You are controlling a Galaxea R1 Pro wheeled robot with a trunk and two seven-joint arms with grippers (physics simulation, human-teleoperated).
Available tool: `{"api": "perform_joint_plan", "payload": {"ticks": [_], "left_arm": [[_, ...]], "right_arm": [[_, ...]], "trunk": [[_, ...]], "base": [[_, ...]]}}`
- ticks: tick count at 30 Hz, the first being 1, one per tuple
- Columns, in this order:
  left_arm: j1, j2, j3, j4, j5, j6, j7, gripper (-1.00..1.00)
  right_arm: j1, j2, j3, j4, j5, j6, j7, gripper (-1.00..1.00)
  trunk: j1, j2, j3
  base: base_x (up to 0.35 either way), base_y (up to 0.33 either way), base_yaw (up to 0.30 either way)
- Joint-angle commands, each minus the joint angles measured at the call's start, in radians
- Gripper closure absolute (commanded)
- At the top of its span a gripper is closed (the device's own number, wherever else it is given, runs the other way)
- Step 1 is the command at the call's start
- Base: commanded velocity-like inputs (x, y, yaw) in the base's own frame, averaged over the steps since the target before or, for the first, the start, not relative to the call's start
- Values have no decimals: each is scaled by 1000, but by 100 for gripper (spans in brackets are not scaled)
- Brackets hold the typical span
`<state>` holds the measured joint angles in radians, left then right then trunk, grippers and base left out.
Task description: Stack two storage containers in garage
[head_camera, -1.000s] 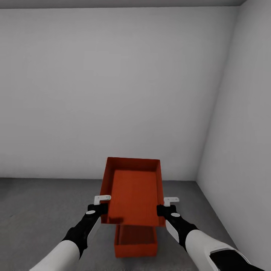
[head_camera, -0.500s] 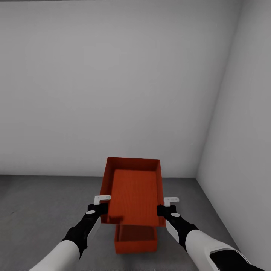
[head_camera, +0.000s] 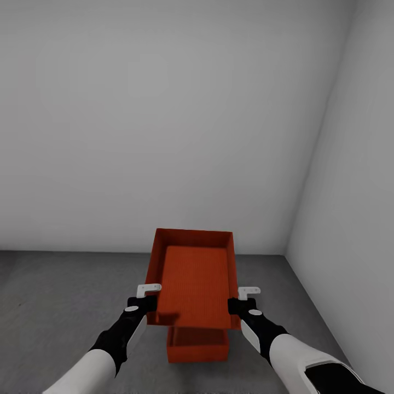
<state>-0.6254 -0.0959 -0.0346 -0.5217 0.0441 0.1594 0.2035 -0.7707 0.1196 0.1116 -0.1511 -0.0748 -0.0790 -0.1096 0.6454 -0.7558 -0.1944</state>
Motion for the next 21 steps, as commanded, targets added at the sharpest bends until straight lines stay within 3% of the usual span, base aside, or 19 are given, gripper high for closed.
{"api": "perform_joint_plan", "payload": {"ticks": [1, 21], "left_arm": [[0, -1, 15, -1, 68, 8, 53, 100], [0, -1, 15, 0, 68, 8, 53, 100]], "right_arm": [[-1, 0, -33, -2, 1, -44, -79, 100], [-1, 0, -33, -2, 1, -44, -79, 100]], "trunk": [[0, -1, -3], [0, -1, -35]], "base": [[0, 0, 0], [0, 0, 0]]}}
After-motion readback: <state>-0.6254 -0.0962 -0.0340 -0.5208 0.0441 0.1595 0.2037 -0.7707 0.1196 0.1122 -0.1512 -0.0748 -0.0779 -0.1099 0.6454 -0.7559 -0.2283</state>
